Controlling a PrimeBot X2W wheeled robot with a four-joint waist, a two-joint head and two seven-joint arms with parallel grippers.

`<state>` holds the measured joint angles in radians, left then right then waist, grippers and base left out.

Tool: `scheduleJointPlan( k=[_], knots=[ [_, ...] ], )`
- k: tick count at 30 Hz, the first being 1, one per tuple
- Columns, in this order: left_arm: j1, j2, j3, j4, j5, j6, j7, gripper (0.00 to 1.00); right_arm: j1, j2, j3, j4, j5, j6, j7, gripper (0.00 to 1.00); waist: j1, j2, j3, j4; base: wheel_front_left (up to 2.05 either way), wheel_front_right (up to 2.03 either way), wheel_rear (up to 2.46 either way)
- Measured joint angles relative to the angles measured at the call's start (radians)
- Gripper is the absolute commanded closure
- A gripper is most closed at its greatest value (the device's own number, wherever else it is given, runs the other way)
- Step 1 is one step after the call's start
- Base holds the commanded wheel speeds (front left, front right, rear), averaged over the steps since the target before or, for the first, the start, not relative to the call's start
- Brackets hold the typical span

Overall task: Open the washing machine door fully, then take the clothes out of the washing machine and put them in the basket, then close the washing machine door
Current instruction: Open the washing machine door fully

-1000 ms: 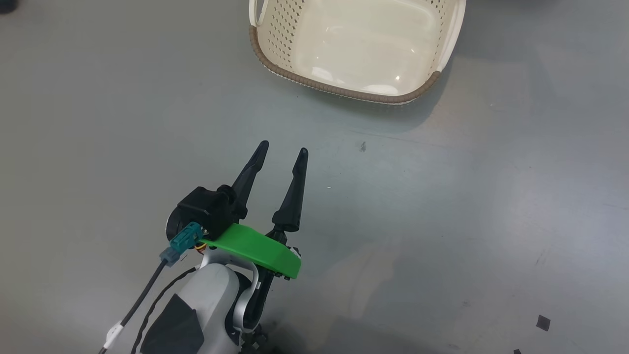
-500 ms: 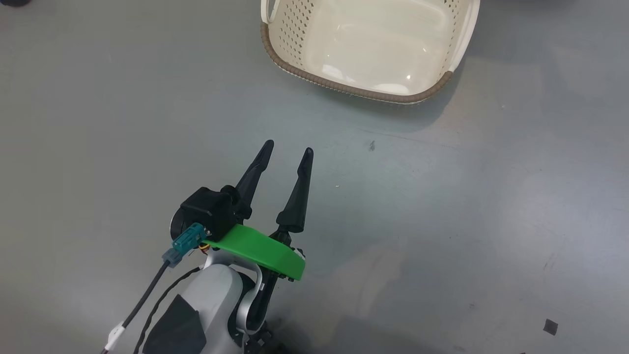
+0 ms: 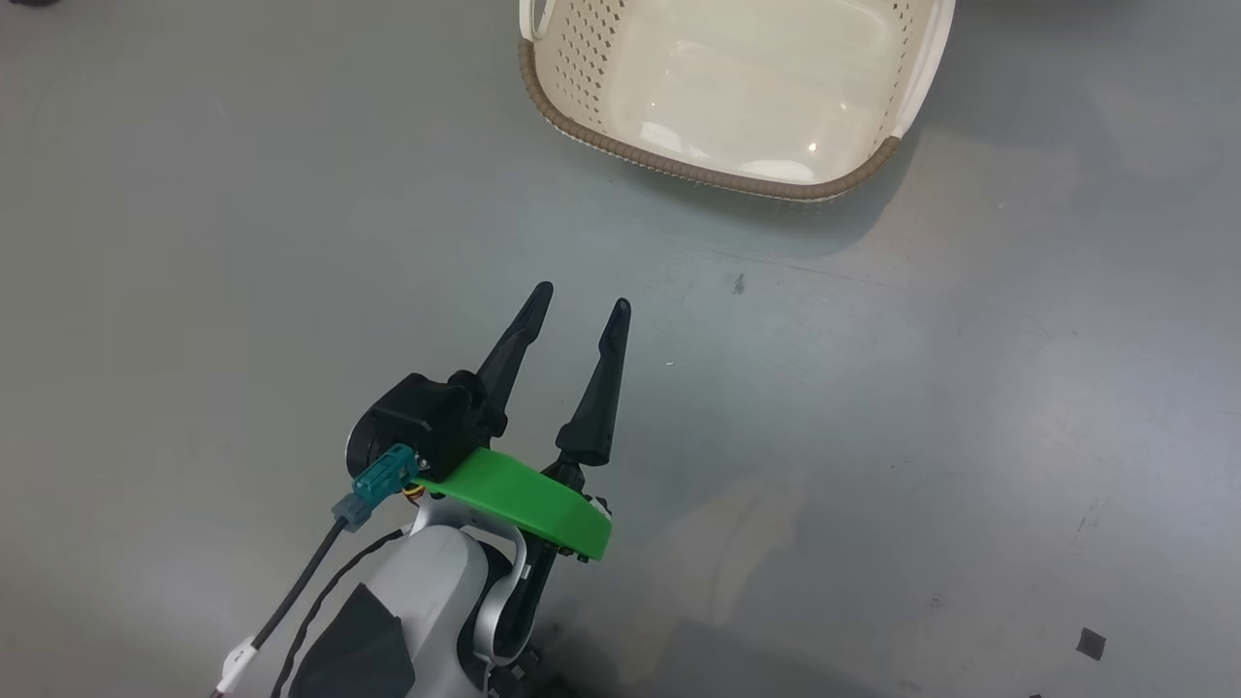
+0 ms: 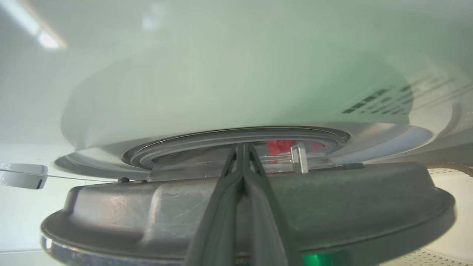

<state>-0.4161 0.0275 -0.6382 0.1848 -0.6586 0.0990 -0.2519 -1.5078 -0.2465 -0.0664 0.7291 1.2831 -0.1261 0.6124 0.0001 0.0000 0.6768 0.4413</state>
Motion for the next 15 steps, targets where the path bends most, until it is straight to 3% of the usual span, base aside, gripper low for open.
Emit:
scheduleJointPlan(
  k=[15],
  knots=[
    [-0.003, 0.0, 0.001, 0.002, 0.0, 0.002, 0.0, 0.0, 0.002, 0.0, 0.008, 0.068, 0.0, 0.0, 0.018, 1.0, 0.0, 0.0, -0.015, -0.006, 0.0, 0.0, 0.0]
  ],
)
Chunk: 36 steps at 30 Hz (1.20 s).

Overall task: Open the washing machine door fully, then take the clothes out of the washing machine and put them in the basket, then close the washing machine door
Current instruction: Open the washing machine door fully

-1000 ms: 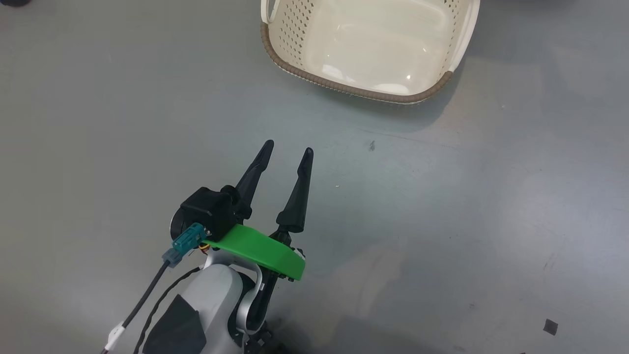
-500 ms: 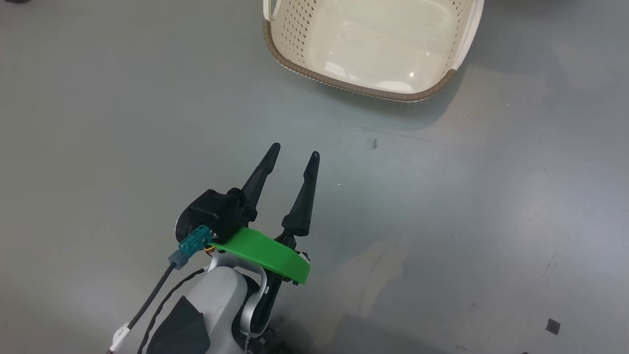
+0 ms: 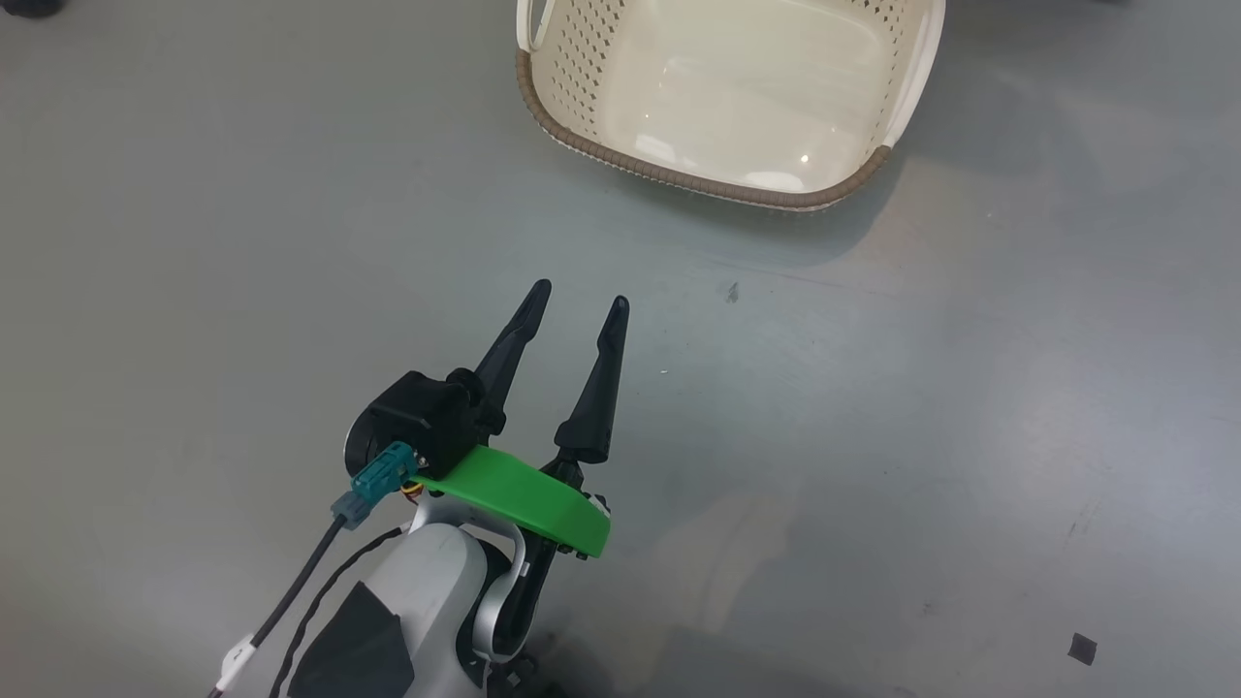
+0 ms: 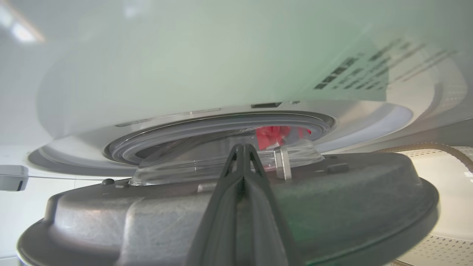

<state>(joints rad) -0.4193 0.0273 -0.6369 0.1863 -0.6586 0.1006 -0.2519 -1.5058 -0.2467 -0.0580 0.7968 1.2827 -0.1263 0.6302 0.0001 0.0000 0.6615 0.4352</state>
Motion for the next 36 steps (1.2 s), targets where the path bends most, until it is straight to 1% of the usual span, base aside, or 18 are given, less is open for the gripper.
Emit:
scheduleJointPlan(
  k=[8, 11, 16, 23, 25, 33, 36],
  knots=[
    [0.0, 0.0, 0.007, 0.01, 0.001, 0.0, 0.0, 0.0, 0.034, 0.004, 0.018, 0.027, 0.0, 0.001, 0.029, 1.0, 0.0, 0.0, -0.03, -0.005, 0.0, 0.0, 0.0],
    [0.0, 0.0, 0.014, 0.017, 0.002, 0.0, 0.0, 0.0, 0.058, 0.019, 0.019, 0.039, 0.001, 0.002, 0.038, 1.0, -0.0001, 0.0, -0.043, -0.008, 0.0, 0.0, 0.0],
    [0.0, 0.0, 0.014, 0.032, 0.012, 0.0, 0.0, 0.0, 0.109, 0.04, 0.02, 0.061, 0.011, 0.029, 0.05, 1.0, -0.0001, 0.0, -0.071, -0.015, 0.0, 0.0, 0.0],
    [0.005, 0.0, 0.02, 0.04, 0.027, 0.002, 0.0, 0.0, 0.158, 0.064, 0.021, 0.084, 0.02, 0.037, 0.061, 1.0, -0.0001, 0.0, -0.114, -0.027, 0.0, 0.0, 0.0],
    [0.006, 0.0, 0.021, 0.042, 0.03, 0.004, 0.0, 0.0, 0.169, 0.068, 0.021, 0.089, 0.026, 0.045, 0.061, 1.0, -0.0001, 0.0, -0.125, -0.031, 0.0, 0.0, 0.0],
    [0.027, 0.0, 0.023, 0.044, 0.033, 0.005, 0.0, 0.0, 0.181, 0.076, 0.022, 0.095, 0.026, 0.045, 0.061, 1.0, -0.0001, 0.0, -0.155, -0.043, 0.0, 0.0, 0.0],
    [0.03, 0.0, 0.032, 0.042, 0.033, 0.006, 0.0, 0.0, 0.181, 0.069, 0.022, 0.094, 0.025, 0.046, 0.06, 1.0, -0.0001, 0.0, -0.158, -0.045, 0.0, 0.0, 0.0]
  ],
)
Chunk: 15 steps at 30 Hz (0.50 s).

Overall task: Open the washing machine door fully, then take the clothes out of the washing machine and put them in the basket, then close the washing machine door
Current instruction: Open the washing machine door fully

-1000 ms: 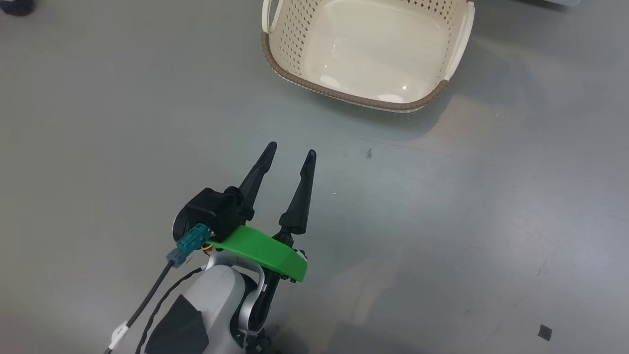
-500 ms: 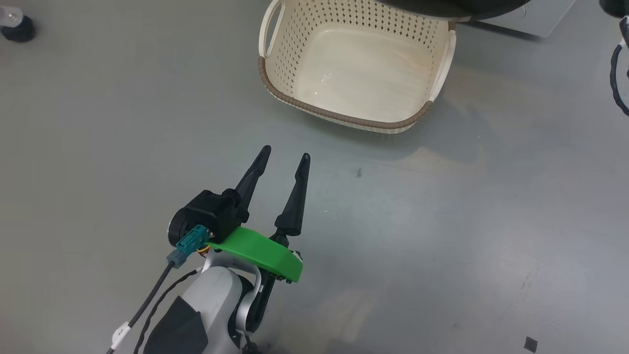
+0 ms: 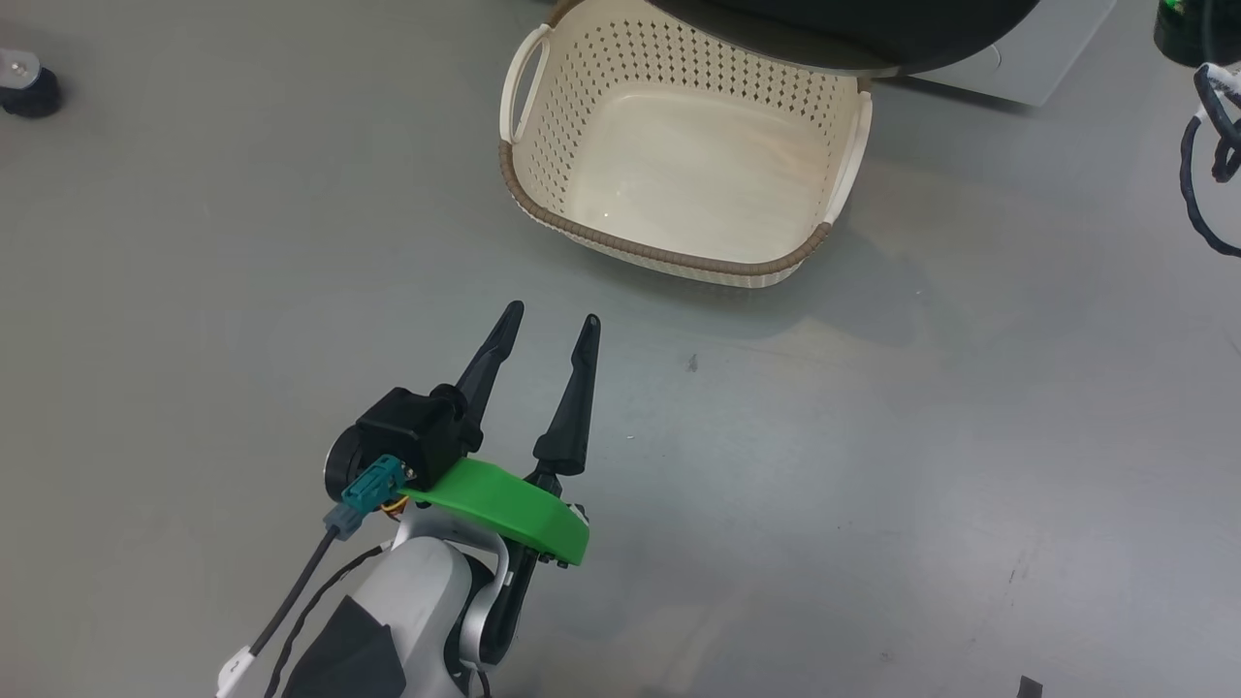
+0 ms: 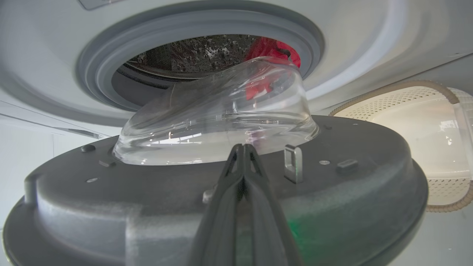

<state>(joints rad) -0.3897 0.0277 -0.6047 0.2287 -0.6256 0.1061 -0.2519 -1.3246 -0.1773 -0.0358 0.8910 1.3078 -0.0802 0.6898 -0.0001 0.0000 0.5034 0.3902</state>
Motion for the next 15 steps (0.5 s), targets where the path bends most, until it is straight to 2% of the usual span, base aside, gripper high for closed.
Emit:
scheduleJointPlan(
  k=[2, 6, 10, 12, 15],
  knots=[
    [0.0, 0.0, 0.006, 0.0, 0.0, 0.0, 0.0, 0.0, 0.0, -0.007, 0.003, -0.003, -0.01, 0.012, -0.008, 1.0, 0.0, 0.0, -0.002, 0.0, 0.0, 0.0, 0.0],
    [0.001, 0.0, 0.021, 0.003, 0.006, 0.001, 0.0, 0.0, 0.002, -0.029, 0.023, -0.018, -0.044, 0.065, -0.05, 1.0, 0.0, 0.0, -0.012, -0.002, 0.0, 0.0, 0.0],
    [0.004, 0.0, 0.032, 0.013, 0.022, 0.002, 0.0, 0.0, 0.019, -0.053, 0.091, -0.048, -0.132, 0.138, -0.092, 1.0, 0.0, 0.0, -0.027, -0.009, 0.0, 0.0, 0.0],
    [0.007, 0.0, 0.043, 0.016, 0.03, 0.002, 0.0, 0.0, 0.044, -0.072, 0.137, -0.069, -0.2, 0.188, -0.142, 1.0, 0.0, 0.0, -0.039, -0.018, 0.0, 0.0, 0.0],
    [0.014, 0.0, 0.053, 0.016, 0.03, 0.002, 0.0, 0.0, 0.067, -0.092, 0.176, -0.092, -0.261, 0.199, -0.191, 1.0, 0.0, 0.0, -0.053, -0.03, 0.0, 0.0, 0.0]
  ],
)
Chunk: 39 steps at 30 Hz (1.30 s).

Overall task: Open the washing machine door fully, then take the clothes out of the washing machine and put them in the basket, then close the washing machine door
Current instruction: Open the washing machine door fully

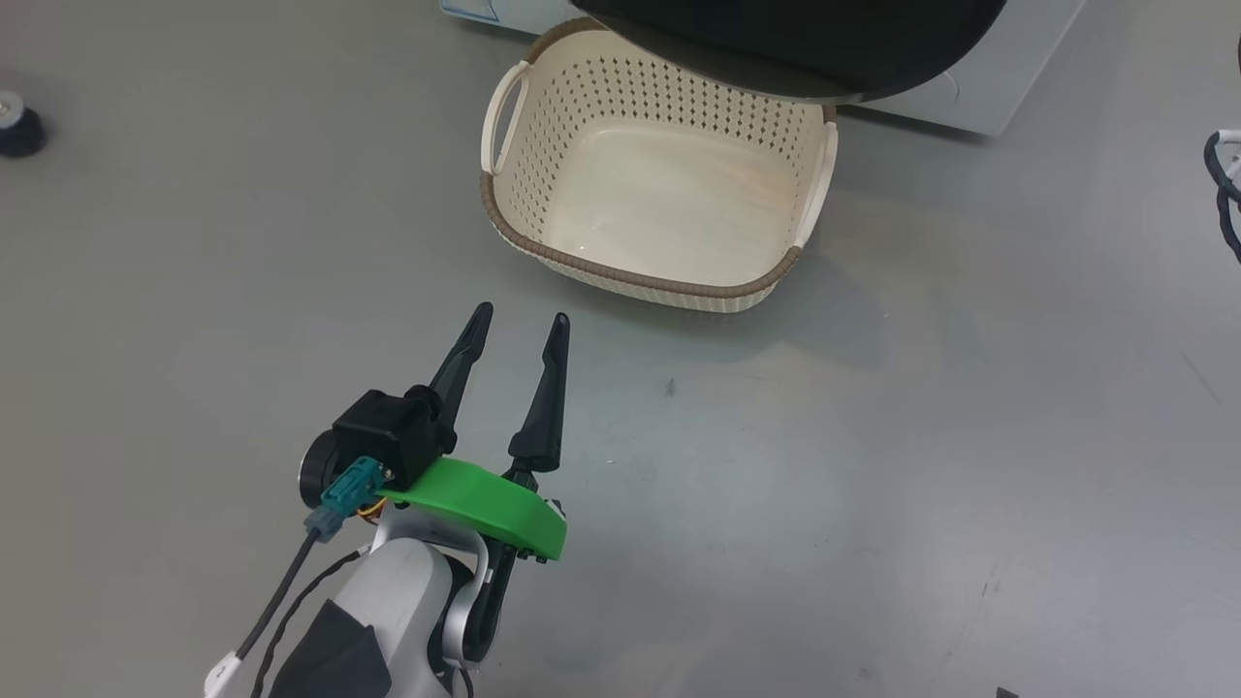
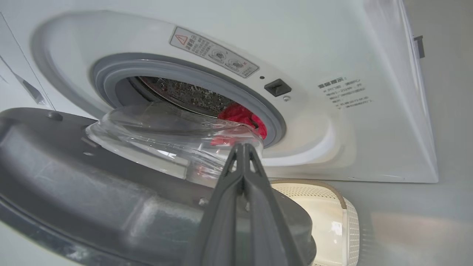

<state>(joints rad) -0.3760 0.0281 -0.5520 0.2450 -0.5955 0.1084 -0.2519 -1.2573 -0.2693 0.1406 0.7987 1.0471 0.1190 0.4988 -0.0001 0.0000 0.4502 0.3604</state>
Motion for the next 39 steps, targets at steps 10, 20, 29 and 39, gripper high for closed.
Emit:
scheduleJointPlan(
  k=[10, 20, 29, 39],
  knots=[
    [0.028, 0.001, 0.059, 0.012, 0.017, 0.0, 0.0, 0.0, 0.119, -0.054, 0.167, -0.111, -0.198, 0.003, -0.182, 1.0, 0.0, 0.0, -0.063, -0.051, 0.0, 0.0, 0.0],
    [0.066, 0.001, 0.14, 0.026, 0.032, 0.0, 0.0, 0.0, 0.306, -0.065, 0.278, -0.232, -0.295, 0.003, -0.419, 1.0, 0.0, 0.0, -0.135, -0.112, 0.0, 0.0, 0.0],
    [0.099, 0.002, 0.189, 0.028, 0.058, -0.004, 0.0, 0.0, 0.495, -0.045, 0.254, -0.226, -0.318, 0.003, -0.59, 1.0, 0.0, 0.0, -0.189, -0.16, 0.0, 0.0, 0.0],
    [0.135, 0.003, 0.248, 0.019, 0.08, -0.016, 0.0, 0.0, 0.678, -0.016, 0.269, -0.277, -0.361, -0.025, -0.735, 1.0, 0.0, 0.0, -0.234, -0.215, 0.0, 0.0, 0.0]
  ],
)
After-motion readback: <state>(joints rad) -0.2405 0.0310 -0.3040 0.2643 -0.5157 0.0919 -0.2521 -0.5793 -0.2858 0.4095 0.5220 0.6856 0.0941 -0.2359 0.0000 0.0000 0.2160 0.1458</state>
